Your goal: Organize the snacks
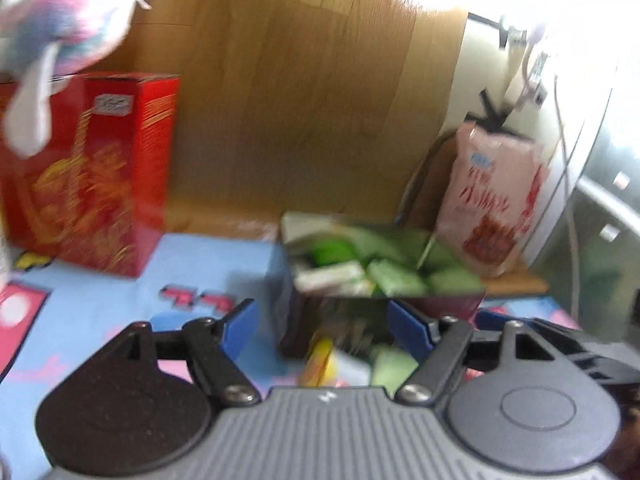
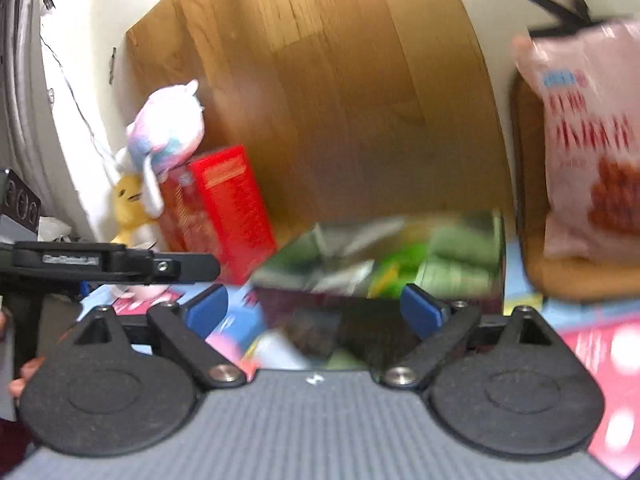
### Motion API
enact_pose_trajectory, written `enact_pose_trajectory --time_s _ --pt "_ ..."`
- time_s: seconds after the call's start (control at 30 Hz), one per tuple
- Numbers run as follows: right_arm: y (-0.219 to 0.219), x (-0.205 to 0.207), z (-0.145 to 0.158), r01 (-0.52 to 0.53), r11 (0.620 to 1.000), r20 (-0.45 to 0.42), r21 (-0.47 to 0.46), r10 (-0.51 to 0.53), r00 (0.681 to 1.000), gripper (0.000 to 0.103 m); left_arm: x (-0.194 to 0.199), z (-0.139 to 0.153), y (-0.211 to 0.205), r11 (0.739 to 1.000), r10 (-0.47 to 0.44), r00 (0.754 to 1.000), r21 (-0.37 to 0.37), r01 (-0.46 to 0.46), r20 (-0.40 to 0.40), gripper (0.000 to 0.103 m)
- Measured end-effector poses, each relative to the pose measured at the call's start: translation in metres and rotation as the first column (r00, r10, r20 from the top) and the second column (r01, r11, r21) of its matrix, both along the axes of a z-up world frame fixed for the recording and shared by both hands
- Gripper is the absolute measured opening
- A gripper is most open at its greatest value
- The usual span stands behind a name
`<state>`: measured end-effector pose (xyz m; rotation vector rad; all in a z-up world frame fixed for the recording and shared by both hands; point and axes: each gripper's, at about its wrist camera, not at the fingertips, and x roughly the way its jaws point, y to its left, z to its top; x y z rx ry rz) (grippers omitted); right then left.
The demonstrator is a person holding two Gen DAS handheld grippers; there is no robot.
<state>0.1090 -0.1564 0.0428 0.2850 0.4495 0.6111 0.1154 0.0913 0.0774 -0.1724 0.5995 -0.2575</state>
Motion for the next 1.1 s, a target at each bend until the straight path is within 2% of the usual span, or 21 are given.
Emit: enact_pose_trajectory --time_s 0.07,0.13,0.27,0.4,0.53,0.77,0.93,1.1 --pt "-0.003 -0.017 -0.011 0.020 1.000 -0.044 0.011 -0.020 0.999 0.095 -0.016 -0.011 -0.008 0.998 0.042 0.999 0.052 -0.042 -0.008 0.073" --pt "-0.002 -0.031 -0.019 0.060 0.998 -0.089 0.015 -0.059 0.994 0.095 -0.032 -0.024 -0.015 0.995 0.075 0.997 0.071 -0.073 -0.030 0.073" --pt "0.007 -0.045 -0.025 0.145 0.989 -0.226 -0.025 -0.147 0.963 0.095 -0.060 -0.045 -0.023 0.986 0.130 0.991 0.112 -0.127 -0.017 0.074" --pt "0.010 -0.067 -0.030 0.208 0.977 -0.303 -0.048 -0.212 0.929 0.095 -0.072 -0.061 -0.014 0.975 0.202 0.978 0.101 -0.197 -0.048 0.074" --pt "0.020 -0.084 -0.029 0.231 0.964 -0.306 -0.130 -0.260 0.916 0.095 -0.081 -0.068 -0.001 0.955 0.286 0.957 0.093 -0.280 -0.054 0.074" --pt "0.025 -0.106 -0.027 0.239 0.953 -0.269 -0.186 -0.283 0.921 0.095 -0.089 -0.069 -0.001 0.928 0.352 0.936 0.129 -0.349 -0.007 0.074" --pt "0.021 -0.118 -0.024 0.255 0.944 -0.232 -0.208 -0.301 0.925 0.095 -0.093 -0.069 -0.010 0.921 0.355 0.935 0.166 -0.353 0.015 0.074" --pt "-0.003 -0.123 -0.026 0.326 0.924 -0.231 -0.198 -0.367 0.901 0.095 -0.094 -0.069 -0.024 0.927 0.331 0.944 0.181 -0.327 0.010 0.074"
